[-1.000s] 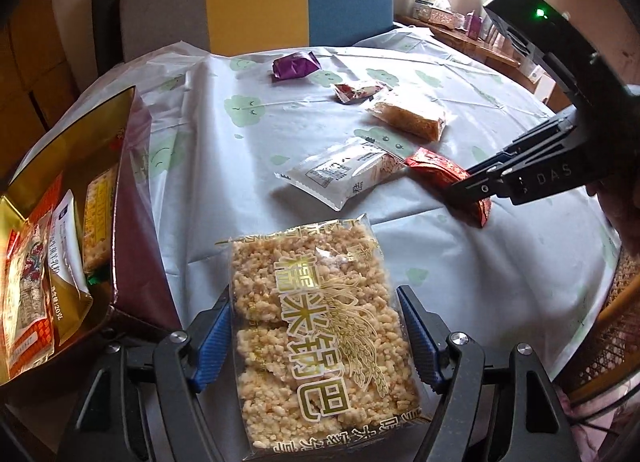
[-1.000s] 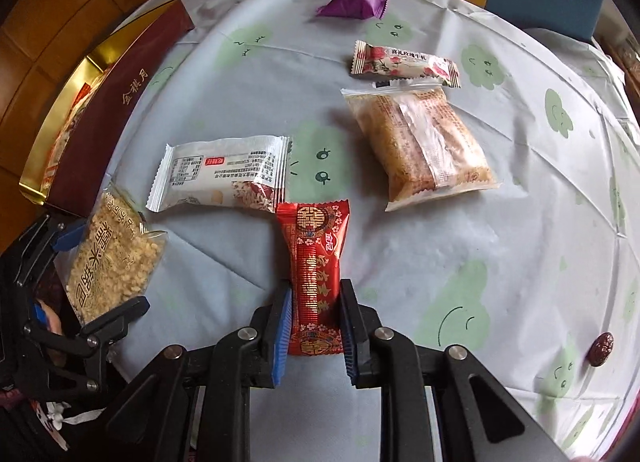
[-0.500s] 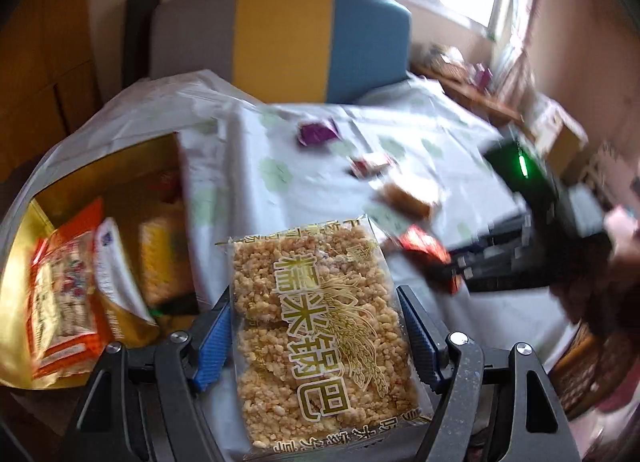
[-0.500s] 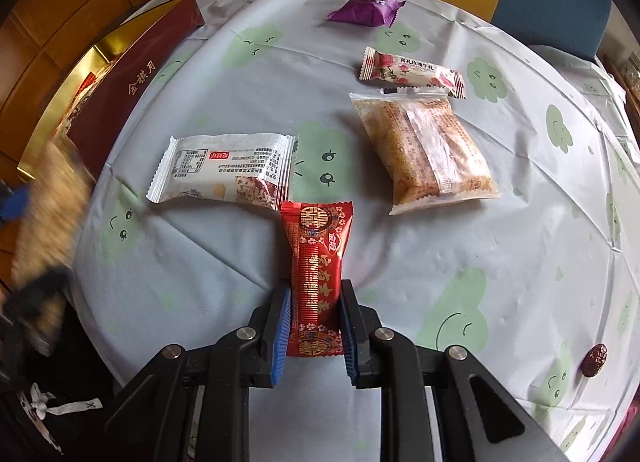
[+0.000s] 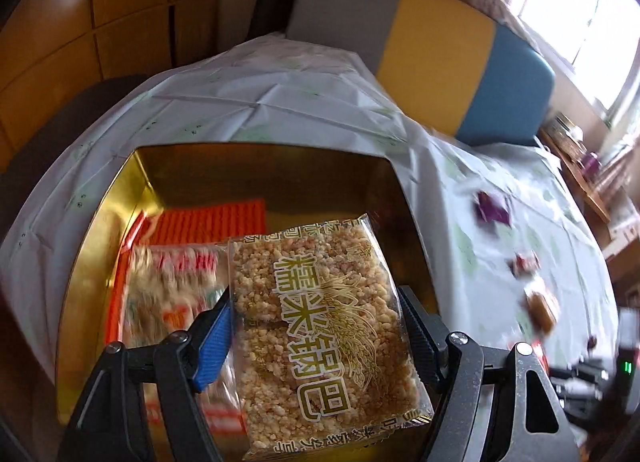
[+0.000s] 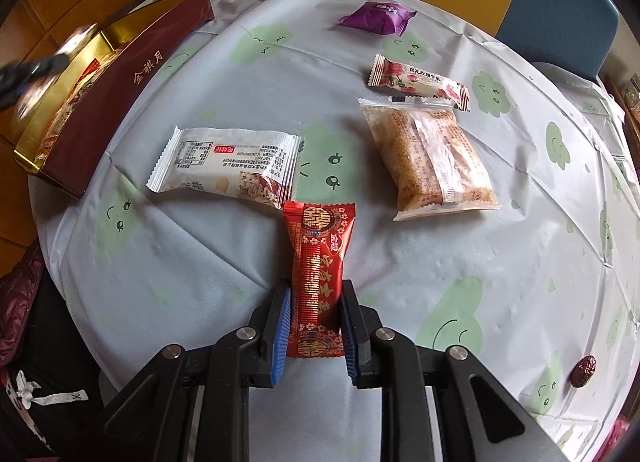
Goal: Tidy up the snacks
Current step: 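Lower the rice-cracker bag into the gold box and open the left tool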
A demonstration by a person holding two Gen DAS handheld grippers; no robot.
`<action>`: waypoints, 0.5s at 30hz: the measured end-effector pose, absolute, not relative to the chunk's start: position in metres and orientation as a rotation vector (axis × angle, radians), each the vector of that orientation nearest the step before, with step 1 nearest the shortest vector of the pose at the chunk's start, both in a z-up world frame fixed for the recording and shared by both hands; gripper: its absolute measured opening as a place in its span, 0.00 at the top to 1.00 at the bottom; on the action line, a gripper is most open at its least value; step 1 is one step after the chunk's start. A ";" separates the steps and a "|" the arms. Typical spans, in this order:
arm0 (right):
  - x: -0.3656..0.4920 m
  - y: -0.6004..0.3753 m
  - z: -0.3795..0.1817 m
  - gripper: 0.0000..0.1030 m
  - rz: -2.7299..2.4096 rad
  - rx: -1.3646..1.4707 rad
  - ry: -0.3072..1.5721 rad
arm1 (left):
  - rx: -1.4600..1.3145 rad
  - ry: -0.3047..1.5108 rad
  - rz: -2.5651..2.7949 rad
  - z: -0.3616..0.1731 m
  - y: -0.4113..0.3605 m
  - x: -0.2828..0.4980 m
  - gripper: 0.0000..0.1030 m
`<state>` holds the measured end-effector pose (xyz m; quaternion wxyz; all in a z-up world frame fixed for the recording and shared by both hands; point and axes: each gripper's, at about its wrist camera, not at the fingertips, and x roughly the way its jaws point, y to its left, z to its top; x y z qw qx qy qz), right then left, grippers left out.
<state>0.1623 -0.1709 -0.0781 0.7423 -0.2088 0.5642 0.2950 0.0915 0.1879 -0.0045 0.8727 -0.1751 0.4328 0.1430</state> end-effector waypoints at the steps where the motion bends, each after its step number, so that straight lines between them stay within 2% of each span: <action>1: 0.161 -0.170 -0.078 0.78 0.647 -0.458 1.236 | -0.365 0.903 0.296 -0.005 0.192 0.097 0.26; 9: 0.163 -0.172 -0.077 0.78 0.648 -0.454 1.237 | -0.326 0.940 0.318 -0.028 0.213 0.156 0.24; 15: 0.164 -0.173 -0.076 0.78 0.654 -0.453 1.239 | -0.376 0.909 0.378 -0.025 0.215 0.135 0.25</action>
